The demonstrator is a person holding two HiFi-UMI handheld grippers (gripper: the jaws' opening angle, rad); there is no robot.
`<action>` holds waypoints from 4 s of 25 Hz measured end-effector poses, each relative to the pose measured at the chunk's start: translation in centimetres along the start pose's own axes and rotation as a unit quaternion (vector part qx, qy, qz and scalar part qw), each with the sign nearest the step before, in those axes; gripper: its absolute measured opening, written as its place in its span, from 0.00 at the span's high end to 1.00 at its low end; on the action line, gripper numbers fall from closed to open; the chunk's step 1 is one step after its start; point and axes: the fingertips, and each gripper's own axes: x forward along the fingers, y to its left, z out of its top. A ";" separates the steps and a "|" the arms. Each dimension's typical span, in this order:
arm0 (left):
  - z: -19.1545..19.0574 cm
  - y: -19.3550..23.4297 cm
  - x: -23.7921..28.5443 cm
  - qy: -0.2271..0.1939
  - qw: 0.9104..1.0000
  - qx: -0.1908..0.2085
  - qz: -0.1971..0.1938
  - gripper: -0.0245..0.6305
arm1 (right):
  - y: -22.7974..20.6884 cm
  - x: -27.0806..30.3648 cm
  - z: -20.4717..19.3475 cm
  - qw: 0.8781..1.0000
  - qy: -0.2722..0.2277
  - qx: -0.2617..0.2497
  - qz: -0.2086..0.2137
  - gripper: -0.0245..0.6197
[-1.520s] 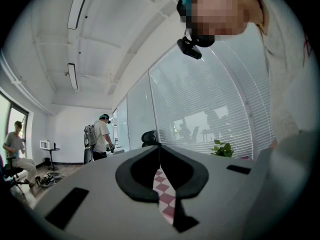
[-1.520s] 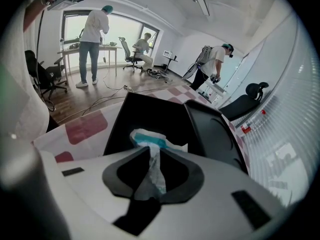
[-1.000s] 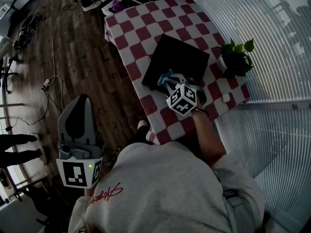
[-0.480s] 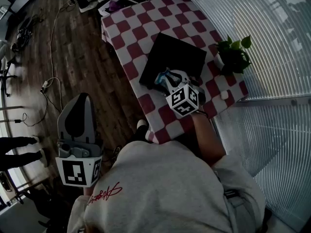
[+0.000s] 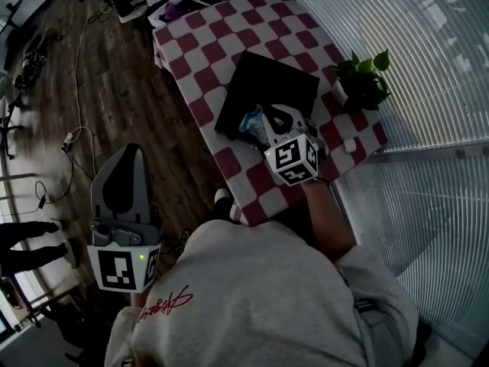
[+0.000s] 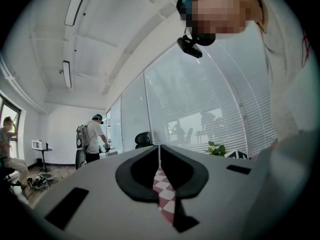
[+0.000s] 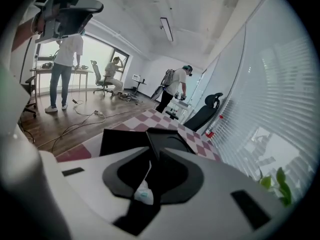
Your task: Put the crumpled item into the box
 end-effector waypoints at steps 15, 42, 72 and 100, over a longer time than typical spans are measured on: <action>0.0 -1.1 1.6 -0.008 1.000 -0.006 -0.024 0.93 | -2.1 -3.2 2.7 0.998 -0.047 0.036 -0.035 0.85; 0.4 -3.1 3.3 -0.017 0.998 -0.009 -0.059 0.93 | -5.3 -9.7 6.4 0.977 -0.155 0.115 -0.090 0.86; 1.3 -4.5 3.7 -0.029 0.997 -0.009 -0.077 0.93 | -6.3 -17.5 11.6 0.944 -0.270 0.162 -0.096 0.86; 1.3 -5.0 4.3 -0.031 0.996 -0.007 -0.085 0.93 | -7.6 -20.2 11.9 0.929 -0.301 0.168 -0.137 0.95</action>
